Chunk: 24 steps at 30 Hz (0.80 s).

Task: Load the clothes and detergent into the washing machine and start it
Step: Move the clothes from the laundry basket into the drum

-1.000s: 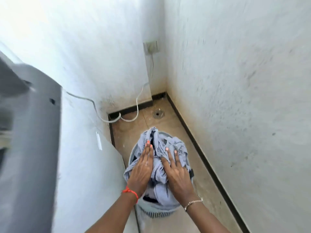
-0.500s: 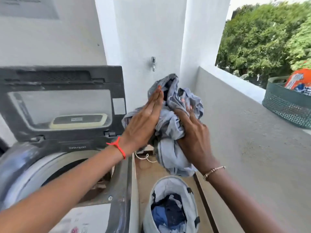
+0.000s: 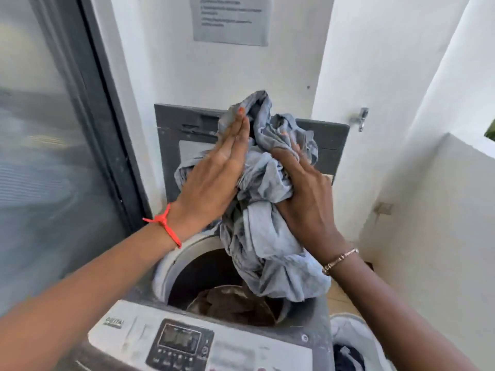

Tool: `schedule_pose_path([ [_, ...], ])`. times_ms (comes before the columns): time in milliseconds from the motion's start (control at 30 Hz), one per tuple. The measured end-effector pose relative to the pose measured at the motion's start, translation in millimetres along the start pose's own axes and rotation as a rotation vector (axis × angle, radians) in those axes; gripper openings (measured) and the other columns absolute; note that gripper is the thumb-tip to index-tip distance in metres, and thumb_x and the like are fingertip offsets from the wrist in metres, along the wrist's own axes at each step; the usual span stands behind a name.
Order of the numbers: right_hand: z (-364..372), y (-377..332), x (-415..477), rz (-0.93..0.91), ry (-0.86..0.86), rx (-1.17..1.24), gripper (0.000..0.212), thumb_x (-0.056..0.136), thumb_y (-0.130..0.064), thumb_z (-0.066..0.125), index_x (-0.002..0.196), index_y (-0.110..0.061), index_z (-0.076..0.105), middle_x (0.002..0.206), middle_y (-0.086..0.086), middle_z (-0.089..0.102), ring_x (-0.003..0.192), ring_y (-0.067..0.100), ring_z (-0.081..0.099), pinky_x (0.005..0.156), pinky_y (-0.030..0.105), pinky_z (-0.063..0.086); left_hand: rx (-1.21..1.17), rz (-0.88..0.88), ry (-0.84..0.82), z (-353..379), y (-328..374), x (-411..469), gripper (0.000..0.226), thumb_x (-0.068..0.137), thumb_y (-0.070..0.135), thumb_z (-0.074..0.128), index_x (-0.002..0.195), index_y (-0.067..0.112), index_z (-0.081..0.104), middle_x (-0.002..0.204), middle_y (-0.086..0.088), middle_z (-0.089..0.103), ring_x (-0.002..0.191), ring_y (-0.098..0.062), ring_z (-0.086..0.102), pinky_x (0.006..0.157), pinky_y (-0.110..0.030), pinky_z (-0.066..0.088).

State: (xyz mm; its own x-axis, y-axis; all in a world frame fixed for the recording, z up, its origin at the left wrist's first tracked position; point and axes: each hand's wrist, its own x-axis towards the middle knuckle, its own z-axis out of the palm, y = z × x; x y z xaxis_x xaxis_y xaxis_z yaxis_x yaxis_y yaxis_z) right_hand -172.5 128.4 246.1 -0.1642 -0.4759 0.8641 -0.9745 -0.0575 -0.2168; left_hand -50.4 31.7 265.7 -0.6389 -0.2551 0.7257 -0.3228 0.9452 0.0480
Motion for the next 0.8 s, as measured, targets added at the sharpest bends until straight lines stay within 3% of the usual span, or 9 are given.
schedule_pose_path([
  [100,69.6,-5.4,-27.4,0.069,-0.115,0.053,0.044,0.079,-0.022,0.057,0.123,-0.018,0.053,0.138,0.011,0.049,0.125,0.029,0.049,0.081,0.031,0.05,-0.008,-0.04,-0.104,28.9,-53.7,-41.7,0.076,0.07,-0.019,0.024,0.144,-0.008,0.01,0.153,-0.023,0.005,0.142,-0.029,0.008,0.113,-0.034,0.024],
  [200,138.9,-0.1,-69.1,0.199,-0.313,0.084,0.048,0.076,-0.02,0.055,0.124,-0.02,0.053,0.142,0.01,0.045,0.124,0.029,0.05,0.078,0.034,0.054,0.033,-0.057,-0.223,76.6,-101.5,-90.9,0.079,0.065,-0.028,0.044,0.14,-0.013,0.022,0.149,-0.027,0.019,0.138,-0.036,0.023,0.11,-0.043,0.027],
  [367,224.3,18.2,-142.2,0.407,-0.699,0.061,0.054,0.072,-0.037,0.036,0.122,-0.026,0.053,0.136,0.013,0.051,0.098,0.033,0.065,0.06,0.027,0.051,0.076,-0.059,-0.468,158.8,-145.4,-157.0,0.076,0.059,-0.014,0.068,0.131,-0.008,0.045,0.142,-0.022,0.039,0.13,-0.026,0.043,0.103,-0.031,0.036],
  [433,246.5,29.5,-166.7,0.465,-0.846,0.072,0.054,0.076,-0.036,0.035,0.128,-0.029,0.045,0.143,0.013,0.043,0.115,0.034,0.056,0.074,0.033,0.051,0.109,-0.053,-0.585,188.1,-153.3,-178.8,0.063,0.074,-0.015,0.04,0.136,-0.008,0.034,0.146,-0.021,0.029,0.136,-0.024,0.033,0.108,-0.029,0.029],
  [500,263.8,43.2,-190.7,0.403,-1.016,0.077,0.055,0.082,-0.016,0.046,0.131,-0.033,0.029,0.149,0.015,0.031,0.131,0.035,0.039,0.088,0.039,0.047,0.187,-0.058,-0.723,224.1,-162.7,-209.8,0.066,0.07,-0.009,0.022,0.136,-0.012,0.028,0.135,-0.02,0.048,0.134,-0.026,0.037,0.11,-0.04,0.03],
  [600,281.4,57.0,-219.2,0.294,-1.422,-0.043,0.075,0.086,-0.005,0.046,0.145,-0.032,0.008,0.157,0.008,-0.002,0.144,0.031,0.003,0.106,0.057,0.025,0.262,-0.019,-1.009,252.5,-168.1,-241.5,0.074,0.069,0.012,0.04,0.138,-0.008,0.022,0.131,-0.014,0.055,0.135,-0.029,0.033,0.11,-0.057,0.0],
  [633,285.5,59.4,-225.5,0.275,-1.492,-0.084,0.079,0.086,-0.011,0.05,0.146,-0.033,0.003,0.157,0.005,-0.009,0.144,0.031,-0.004,0.107,0.063,0.016,0.251,-0.02,-1.101,252.1,-167.9,-242.0,0.074,0.072,0.018,0.047,0.138,-0.004,0.022,0.137,-0.016,0.049,0.136,-0.029,0.032,0.11,-0.057,-0.007],
  [733,292.8,64.7,-237.6,0.273,-1.531,-0.131,0.097,0.081,-0.031,0.065,0.146,-0.032,-0.007,0.156,0.006,-0.014,0.143,0.031,-0.009,0.109,0.063,0.002,0.184,-0.03,-1.161,256.1,-172.0,-238.0,0.106,0.077,0.037,0.062,0.142,0.002,-0.015,0.151,-0.016,-0.017,0.136,-0.027,-0.021,0.103,-0.056,-0.026],
  [800,291.6,67.8,-236.6,0.293,-1.497,-0.131,0.105,0.077,-0.036,0.068,0.145,-0.028,-0.011,0.155,0.007,-0.017,0.143,0.027,-0.013,0.112,0.058,-0.004,0.177,0.006,-1.152,260.2,-170.6,-228.4,0.125,0.055,0.059,0.068,0.145,-0.002,0.005,0.152,-0.018,-0.004,0.141,-0.03,-0.005,0.109,-0.061,-0.012],
])
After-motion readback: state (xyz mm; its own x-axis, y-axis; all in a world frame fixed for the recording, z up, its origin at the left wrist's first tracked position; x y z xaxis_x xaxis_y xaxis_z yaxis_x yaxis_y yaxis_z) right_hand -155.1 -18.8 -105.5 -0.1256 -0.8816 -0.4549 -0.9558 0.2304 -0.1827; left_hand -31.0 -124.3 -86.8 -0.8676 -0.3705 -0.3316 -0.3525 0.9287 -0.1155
